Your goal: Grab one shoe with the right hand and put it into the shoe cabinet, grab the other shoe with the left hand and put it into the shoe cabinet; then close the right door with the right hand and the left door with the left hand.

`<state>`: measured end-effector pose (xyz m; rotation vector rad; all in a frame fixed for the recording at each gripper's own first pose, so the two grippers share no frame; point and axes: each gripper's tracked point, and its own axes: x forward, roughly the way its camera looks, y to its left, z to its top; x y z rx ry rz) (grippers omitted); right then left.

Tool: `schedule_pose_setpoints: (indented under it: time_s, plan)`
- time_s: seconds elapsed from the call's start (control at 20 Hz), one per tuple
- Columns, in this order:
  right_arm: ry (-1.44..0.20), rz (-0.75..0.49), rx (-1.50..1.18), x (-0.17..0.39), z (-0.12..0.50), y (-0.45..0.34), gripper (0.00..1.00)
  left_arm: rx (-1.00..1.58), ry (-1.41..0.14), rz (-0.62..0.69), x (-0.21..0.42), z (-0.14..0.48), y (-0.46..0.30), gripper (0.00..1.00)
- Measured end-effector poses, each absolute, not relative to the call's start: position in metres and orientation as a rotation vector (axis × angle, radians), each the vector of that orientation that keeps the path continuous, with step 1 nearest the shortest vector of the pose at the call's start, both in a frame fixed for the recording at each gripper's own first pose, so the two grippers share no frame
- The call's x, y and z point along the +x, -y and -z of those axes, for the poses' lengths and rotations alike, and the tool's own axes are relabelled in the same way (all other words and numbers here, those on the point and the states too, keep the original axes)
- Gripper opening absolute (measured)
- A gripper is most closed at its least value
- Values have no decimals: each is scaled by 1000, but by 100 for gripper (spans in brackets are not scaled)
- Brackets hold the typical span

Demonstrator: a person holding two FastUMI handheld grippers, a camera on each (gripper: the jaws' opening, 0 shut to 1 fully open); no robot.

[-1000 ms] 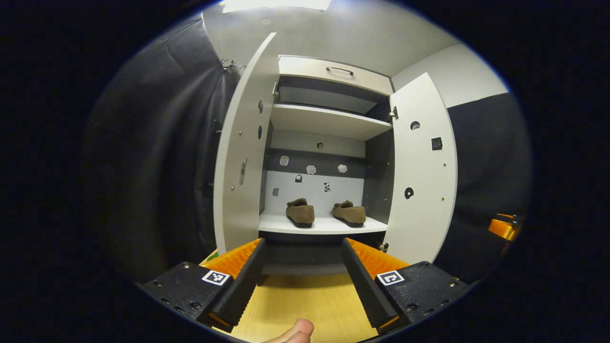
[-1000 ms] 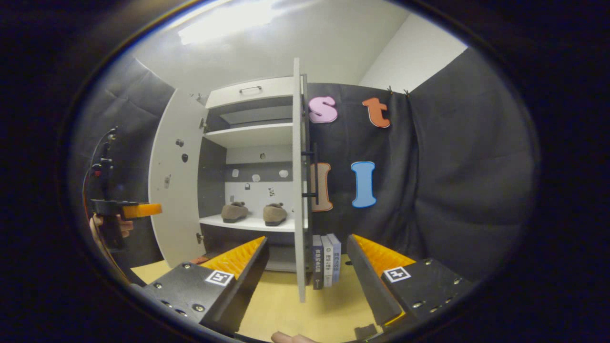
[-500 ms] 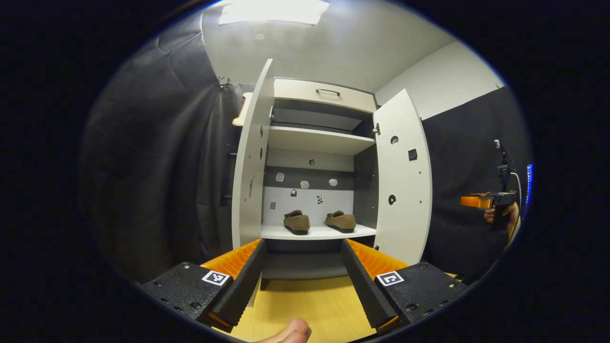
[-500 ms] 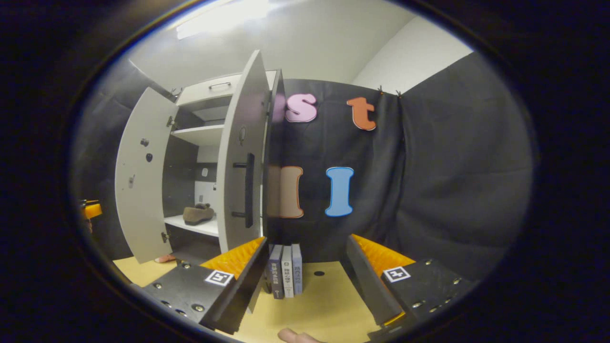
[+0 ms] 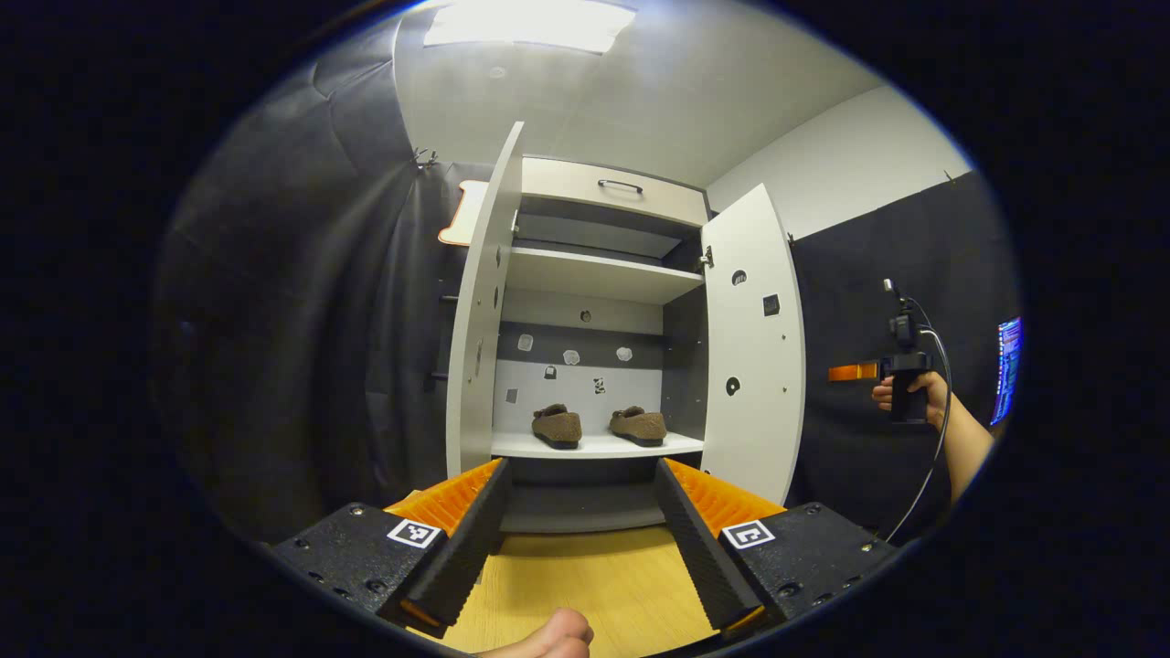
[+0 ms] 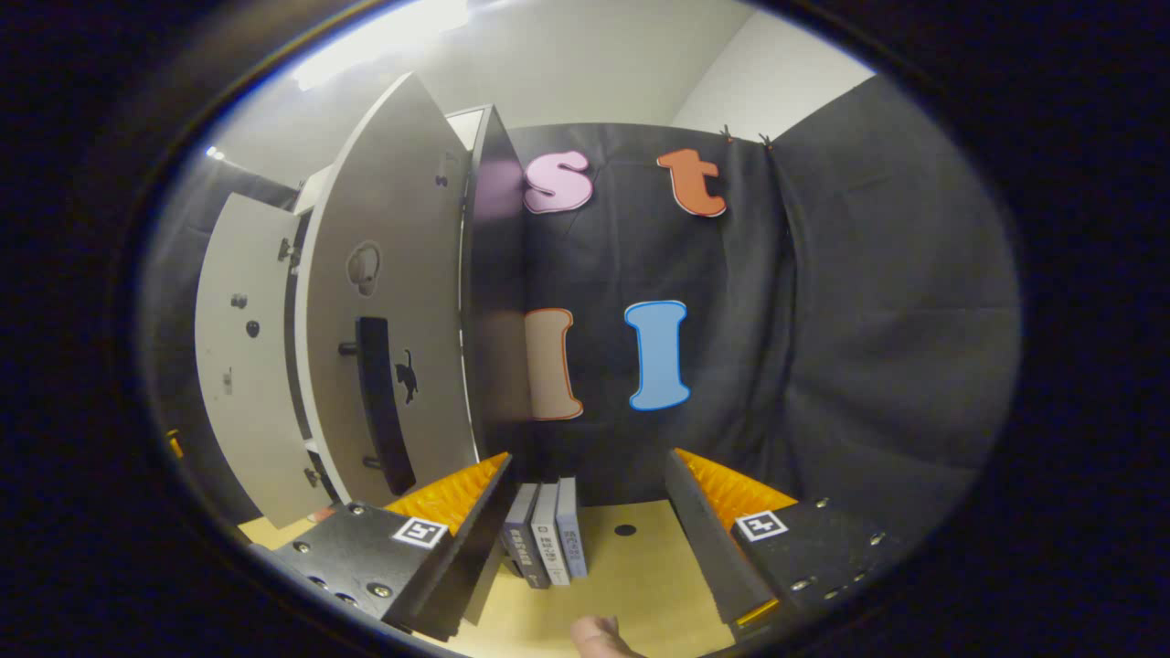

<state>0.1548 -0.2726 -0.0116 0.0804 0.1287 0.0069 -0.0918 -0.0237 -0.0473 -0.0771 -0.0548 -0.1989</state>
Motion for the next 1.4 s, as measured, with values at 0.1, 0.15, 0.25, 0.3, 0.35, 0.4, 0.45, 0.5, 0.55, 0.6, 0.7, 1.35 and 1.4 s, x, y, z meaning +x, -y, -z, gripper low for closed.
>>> schedule_pose_setpoints:
  time_s: [0.1,0.15,0.25,0.3,0.35,0.4,0.45,0.5,0.55,0.6,0.7,1.35,1.4]
  plan:
    - [-133,25,85,165,5,275,98,-68,57,217,-95,49,26,96]
    - [-140,26,85,169,5,269,99,-72,53,221,-96,50,25,93]
    - [-149,-14,72,173,6,246,98,-85,48,227,-96,51,24,96]
    - [-152,-35,54,175,7,236,98,-86,42,227,-95,52,21,96]
    - [-161,-53,31,176,10,227,98,-88,42,218,-95,51,16,96]
    - [-169,-68,11,177,12,217,98,-90,40,207,-94,50,12,96]
    - [-174,-91,-7,176,13,206,98,-92,38,201,-93,51,9,96]
    - [-171,-104,-18,177,12,196,98,-99,37,198,-93,51,7,96]
    - [-166,-107,-30,177,12,188,98,-103,35,195,-94,52,4,96]
    - [-143,-78,-54,175,4,189,94,-105,37,190,-94,52,1,96]
    - [-100,-52,-69,176,-5,185,91,-96,47,176,-94,52,-7,96]
    - [-89,-51,-51,173,10,108,91,-138,22,176,-97,67,-17,96]
    - [-84,-50,-39,174,12,103,92,-139,17,175,-97,69,-18,96]
